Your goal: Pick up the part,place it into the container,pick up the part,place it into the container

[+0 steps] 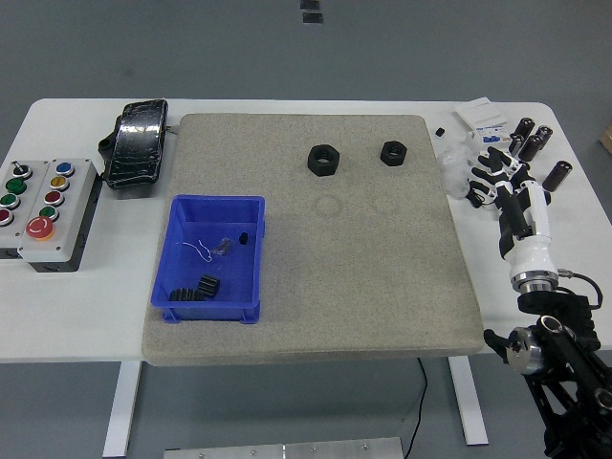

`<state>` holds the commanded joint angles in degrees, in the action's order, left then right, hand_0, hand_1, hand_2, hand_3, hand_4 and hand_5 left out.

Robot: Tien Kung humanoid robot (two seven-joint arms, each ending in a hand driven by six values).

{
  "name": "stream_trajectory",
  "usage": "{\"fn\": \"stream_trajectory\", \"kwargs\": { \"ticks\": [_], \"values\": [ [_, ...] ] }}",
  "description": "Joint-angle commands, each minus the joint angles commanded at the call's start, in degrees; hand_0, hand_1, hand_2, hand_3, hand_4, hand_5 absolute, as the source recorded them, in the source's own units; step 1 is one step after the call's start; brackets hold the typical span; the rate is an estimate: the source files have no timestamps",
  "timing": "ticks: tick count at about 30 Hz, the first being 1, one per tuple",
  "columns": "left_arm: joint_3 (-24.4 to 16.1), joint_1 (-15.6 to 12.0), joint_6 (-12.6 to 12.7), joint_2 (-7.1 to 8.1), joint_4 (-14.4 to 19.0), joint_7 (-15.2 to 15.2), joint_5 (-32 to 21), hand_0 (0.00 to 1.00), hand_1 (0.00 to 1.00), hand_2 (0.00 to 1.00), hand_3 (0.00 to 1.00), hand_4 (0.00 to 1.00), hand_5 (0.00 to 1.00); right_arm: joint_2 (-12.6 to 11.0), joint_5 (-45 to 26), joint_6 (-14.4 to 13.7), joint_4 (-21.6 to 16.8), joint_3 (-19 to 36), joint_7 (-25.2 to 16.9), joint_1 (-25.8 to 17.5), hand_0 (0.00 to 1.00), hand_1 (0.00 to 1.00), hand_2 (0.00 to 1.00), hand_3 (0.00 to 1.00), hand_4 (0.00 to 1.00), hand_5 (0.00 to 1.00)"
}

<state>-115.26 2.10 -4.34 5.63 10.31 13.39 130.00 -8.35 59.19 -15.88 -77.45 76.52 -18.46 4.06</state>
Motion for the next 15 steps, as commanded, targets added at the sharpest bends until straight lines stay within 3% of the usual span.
{"fn": "stream_trajectory", "kwargs": {
  "ticks": [6,15],
  "values": [
    [0.36,0.34,0.04,0.05,0.00,-0.35,-0.18,0.646,0.541,0.552,0.612,0.651,0.329,-0.39,4.80,-0.90,-1.62,-0.84,1.44,0.33,0.667,0.698,0.725,0.692,0.859,0.640],
    [0.70,0.71,0.24,0.08,0.00,-0.68,-0.54,0.645,0.540,0.551,0.612,0.653,0.327,-0.36,5.11,-1.80,-2.48,0.29,0.99,0.37,0.670,0.692,0.722,0.684,0.853,0.653]
  ]
}}
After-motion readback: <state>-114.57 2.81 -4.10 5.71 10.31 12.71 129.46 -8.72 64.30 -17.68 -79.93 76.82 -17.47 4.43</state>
